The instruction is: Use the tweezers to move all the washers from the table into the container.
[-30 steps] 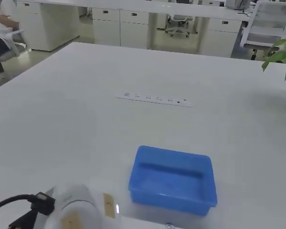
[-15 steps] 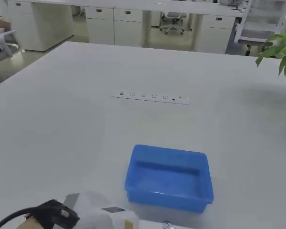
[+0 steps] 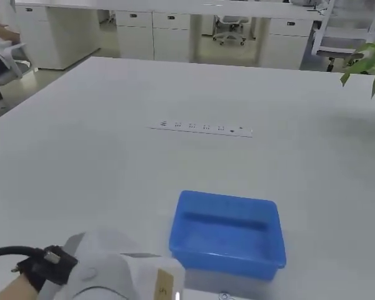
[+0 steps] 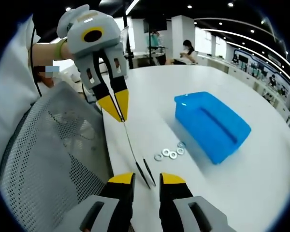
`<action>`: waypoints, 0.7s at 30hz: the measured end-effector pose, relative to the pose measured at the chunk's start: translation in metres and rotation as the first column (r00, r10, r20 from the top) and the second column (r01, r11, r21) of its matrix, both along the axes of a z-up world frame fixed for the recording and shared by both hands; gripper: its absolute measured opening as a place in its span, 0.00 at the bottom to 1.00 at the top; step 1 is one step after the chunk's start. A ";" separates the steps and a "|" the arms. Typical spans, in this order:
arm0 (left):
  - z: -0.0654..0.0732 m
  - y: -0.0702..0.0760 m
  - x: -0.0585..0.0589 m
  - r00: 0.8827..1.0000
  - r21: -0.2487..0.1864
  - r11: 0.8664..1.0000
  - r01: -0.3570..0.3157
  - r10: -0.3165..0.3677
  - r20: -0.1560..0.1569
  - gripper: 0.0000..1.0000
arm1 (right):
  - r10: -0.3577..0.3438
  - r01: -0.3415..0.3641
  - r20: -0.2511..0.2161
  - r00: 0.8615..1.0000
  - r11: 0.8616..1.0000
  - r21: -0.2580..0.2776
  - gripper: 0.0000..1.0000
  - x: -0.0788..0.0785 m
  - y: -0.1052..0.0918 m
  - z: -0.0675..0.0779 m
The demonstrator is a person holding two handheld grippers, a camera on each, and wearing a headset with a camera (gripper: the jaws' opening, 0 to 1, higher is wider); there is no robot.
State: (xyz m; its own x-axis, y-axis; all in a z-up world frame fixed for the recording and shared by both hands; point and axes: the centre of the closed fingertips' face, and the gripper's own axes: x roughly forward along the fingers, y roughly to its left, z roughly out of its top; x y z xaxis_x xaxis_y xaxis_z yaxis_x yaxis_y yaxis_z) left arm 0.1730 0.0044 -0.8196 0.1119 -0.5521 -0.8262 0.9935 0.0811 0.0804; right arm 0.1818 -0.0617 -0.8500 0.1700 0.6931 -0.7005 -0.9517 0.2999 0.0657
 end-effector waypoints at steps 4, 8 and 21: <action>0.013 -0.011 -0.005 1.000 -0.034 0.999 0.008 -0.008 -0.001 0.00 | 0.042 -0.042 0.006 0.999 0.999 -0.007 0.16 -0.004 0.006 -0.003; 0.024 -0.023 -0.008 1.000 -0.063 0.998 0.024 -0.024 0.006 0.00 | 0.090 -0.090 0.007 0.996 0.996 -0.020 0.15 -0.008 0.010 -0.009; 0.042 -0.034 -0.001 0.997 -0.058 0.995 0.079 -0.078 0.026 0.00 | 0.166 -0.165 0.029 0.986 0.986 -0.020 0.06 -0.003 0.025 -0.011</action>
